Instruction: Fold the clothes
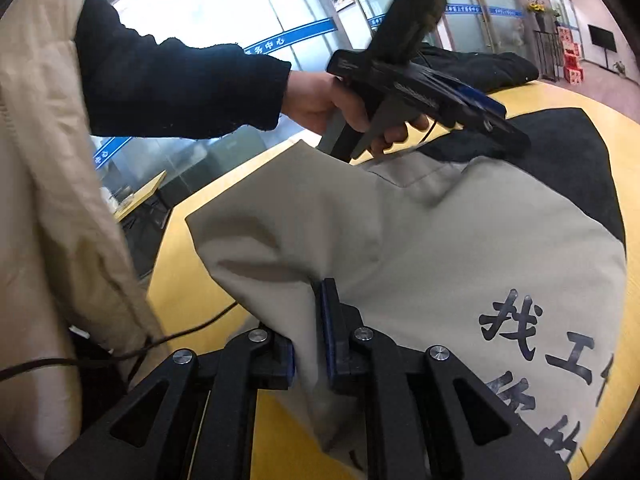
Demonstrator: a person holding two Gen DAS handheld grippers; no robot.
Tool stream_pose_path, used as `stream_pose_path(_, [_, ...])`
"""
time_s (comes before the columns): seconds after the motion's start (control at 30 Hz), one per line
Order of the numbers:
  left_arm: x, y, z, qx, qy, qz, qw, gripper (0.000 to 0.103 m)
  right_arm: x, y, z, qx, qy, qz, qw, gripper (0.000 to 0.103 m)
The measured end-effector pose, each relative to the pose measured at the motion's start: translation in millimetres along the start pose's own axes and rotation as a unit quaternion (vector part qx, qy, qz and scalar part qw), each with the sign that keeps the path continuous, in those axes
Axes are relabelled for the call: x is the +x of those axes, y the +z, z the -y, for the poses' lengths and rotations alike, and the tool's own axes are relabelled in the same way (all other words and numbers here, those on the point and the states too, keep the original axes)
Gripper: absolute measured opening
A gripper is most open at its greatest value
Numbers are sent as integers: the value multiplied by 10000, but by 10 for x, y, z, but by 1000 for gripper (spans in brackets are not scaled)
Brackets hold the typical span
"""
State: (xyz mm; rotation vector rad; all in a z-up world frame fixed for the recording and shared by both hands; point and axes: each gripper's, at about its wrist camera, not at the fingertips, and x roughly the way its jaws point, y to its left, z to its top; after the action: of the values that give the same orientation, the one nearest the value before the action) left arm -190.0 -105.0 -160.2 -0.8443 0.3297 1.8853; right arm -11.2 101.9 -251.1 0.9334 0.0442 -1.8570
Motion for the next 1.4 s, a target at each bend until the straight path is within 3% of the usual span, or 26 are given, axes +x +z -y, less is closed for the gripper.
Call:
stream_pose_path(0.1, [-11, -8, 152, 225, -100, -100, 9996, 101, 189, -204, 30, -386, 72, -603, 9974, 11])
stream_pose_path(0.2, [79, -84, 343, 592, -157, -227, 9979, 101, 340, -286, 39, -700, 106, -885, 9936, 11])
stream_pose_path(0.3, [274, -295, 464, 953, 27, -589, 9937, 101, 390, -311, 61, -768, -24, -913, 9929, 12])
stream_pose_path(0.47, [366, -547, 410, 1055, 80, -684, 9920, 102, 199, -314, -13, -641, -539, -660, 9943, 18])
stream_pose_path(0.5, [384, -597, 399, 1075, 91, -703, 9917, 102, 85, -306, -39, -522, -699, -554, 9946, 23])
stream_pose_path(0.57, [421, -698, 377, 1116, 112, -740, 9909, 102, -249, -351, -78, -181, -1173, -180, 9928, 51])
stream_pose_path(0.63, [458, -799, 355, 1157, 133, -778, 9901, 102, -617, -426, -92, 196, -1735, 194, 9844, 70])
stream_pose_path(0.7, [490, -831, 359, 1189, 135, -775, 9898, 102, -912, -557, -72, 513, -2462, 264, 9675, 74])
stream_pose_path(0.77, [487, -843, 354, 1212, 128, -748, 9897, 102, -1014, -735, -20, 423, -2988, 15, 9534, 76])
stream_pose_path(0.87, [457, -874, 332, 1244, 129, -671, 9899, 102, -853, -937, 115, 90, -3429, -484, 9381, 72])
stream_pose_path(0.97, [438, -896, 308, 1264, 167, -671, 9896, 103, -579, -879, 237, -144, -3600, -392, 9320, 54])
stream_pose_path(1.07, [438, -905, 291, 1292, 159, -694, 9891, 103, -436, -790, 294, 103, -3777, -221, 9256, 42])
stream_pose_path(1.1, [438, -906, 287, 1315, 150, -705, 9887, 103, -468, -792, 344, 402, -3811, -101, 9236, 39])
stream_pose_path(1.13, [441, -908, 293, 1356, 119, -724, 9881, 103, -486, -774, 383, 838, -3812, 28, 9207, 26])
stream_pose_path(1.17, [444, -909, 304, 1408, 74, -744, 9872, 103, -542, -793, 455, 1352, -3772, 168, 9161, 20])
stream_pose_path(1.27, [461, -903, 347, 1573, -28, -770, 9845, 103, -737, -945, 732, 2552, -3703, 423, 8922, 20])
stream_pose_path(1.4, [464, -906, 352, 1599, -71, -787, 9840, 103, -804, -942, 916, 3174, -3498, 198, 8812, 22])
